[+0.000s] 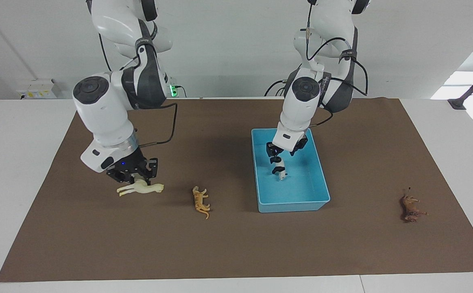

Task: Put all toys into storage box

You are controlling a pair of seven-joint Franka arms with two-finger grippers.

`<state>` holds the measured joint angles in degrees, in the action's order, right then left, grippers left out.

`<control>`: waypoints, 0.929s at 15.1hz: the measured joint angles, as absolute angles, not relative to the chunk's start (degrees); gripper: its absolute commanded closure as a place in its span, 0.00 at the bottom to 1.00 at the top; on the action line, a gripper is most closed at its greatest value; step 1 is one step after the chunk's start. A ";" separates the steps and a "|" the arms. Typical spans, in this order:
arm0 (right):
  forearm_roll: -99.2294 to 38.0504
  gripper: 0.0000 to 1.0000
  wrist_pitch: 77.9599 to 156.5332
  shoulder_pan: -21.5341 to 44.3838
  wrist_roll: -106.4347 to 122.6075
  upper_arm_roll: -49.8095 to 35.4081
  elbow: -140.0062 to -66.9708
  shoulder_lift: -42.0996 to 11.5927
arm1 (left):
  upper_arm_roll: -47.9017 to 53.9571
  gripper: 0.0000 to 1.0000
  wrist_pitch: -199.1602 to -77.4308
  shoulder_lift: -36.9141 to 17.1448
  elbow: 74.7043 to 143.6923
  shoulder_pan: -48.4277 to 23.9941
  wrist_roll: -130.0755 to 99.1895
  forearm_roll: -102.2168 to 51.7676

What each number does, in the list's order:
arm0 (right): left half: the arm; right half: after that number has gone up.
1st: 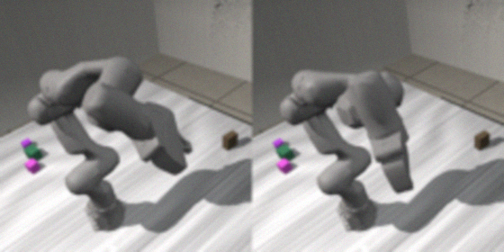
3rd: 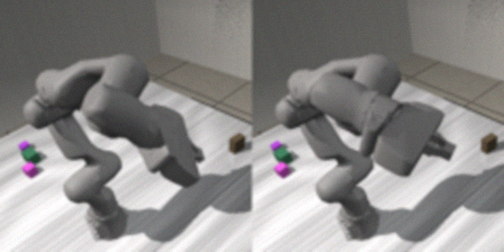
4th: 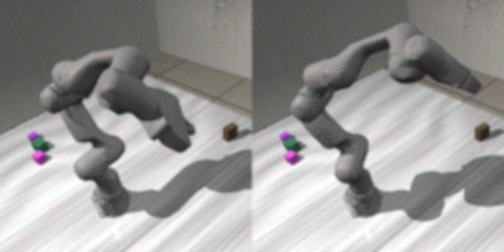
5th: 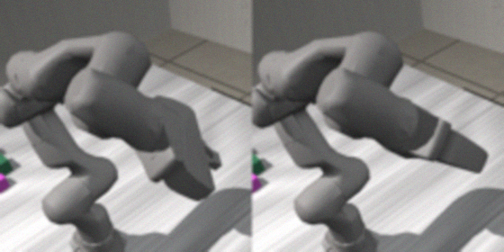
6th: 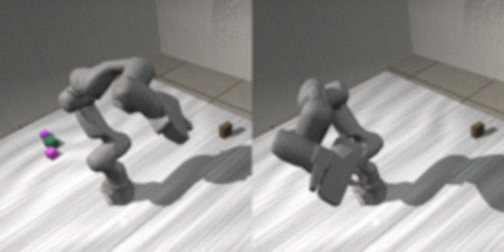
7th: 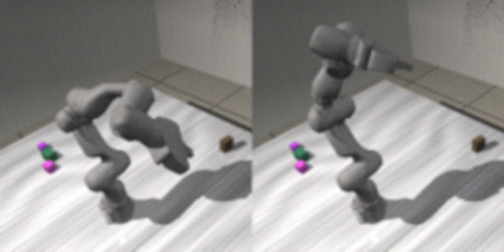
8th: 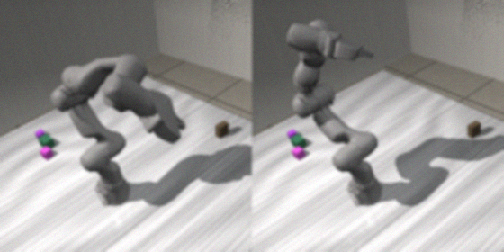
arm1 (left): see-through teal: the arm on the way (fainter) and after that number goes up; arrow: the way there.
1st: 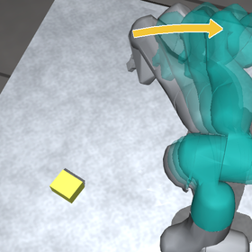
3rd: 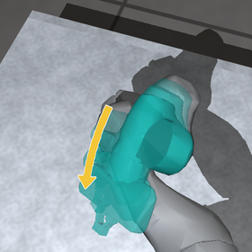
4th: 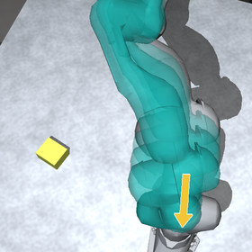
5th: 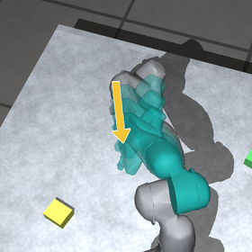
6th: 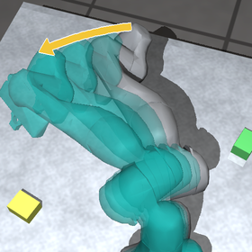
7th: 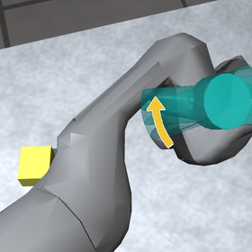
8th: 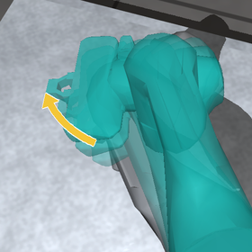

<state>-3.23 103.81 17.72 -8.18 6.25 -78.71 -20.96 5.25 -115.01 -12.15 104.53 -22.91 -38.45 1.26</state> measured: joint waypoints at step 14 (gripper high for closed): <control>-2.39 1.00 111.65 45.63 -44.24 6.01 -74.77 -28.52 | 2.76 0.00 -128.26 -14.26 100.75 6.82 -1.83 7.57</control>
